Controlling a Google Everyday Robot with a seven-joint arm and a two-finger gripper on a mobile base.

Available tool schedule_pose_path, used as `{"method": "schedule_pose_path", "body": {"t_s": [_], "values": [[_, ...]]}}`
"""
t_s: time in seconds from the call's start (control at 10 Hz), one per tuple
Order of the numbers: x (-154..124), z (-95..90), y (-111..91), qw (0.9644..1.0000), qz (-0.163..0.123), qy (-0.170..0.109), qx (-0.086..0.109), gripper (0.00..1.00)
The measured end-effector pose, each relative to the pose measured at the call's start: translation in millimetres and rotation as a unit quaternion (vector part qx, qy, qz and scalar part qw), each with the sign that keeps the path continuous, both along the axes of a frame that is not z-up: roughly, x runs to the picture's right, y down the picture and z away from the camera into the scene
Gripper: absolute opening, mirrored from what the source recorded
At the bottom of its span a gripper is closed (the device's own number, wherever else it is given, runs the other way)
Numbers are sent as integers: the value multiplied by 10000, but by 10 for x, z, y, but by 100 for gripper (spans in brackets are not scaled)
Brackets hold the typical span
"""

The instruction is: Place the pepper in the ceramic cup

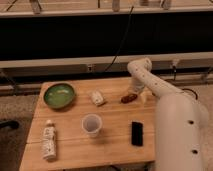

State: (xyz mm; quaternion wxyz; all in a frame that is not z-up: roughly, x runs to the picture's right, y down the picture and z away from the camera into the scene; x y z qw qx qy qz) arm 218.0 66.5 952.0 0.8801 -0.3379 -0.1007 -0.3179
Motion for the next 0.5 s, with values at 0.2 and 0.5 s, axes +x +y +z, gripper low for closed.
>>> {"method": "schedule_pose_path", "body": {"t_s": [0.2,0.5], "values": [[-70,-11,49,9999,31,-101,26,80],[-131,14,108,9997,28,-227,89,80]]}}
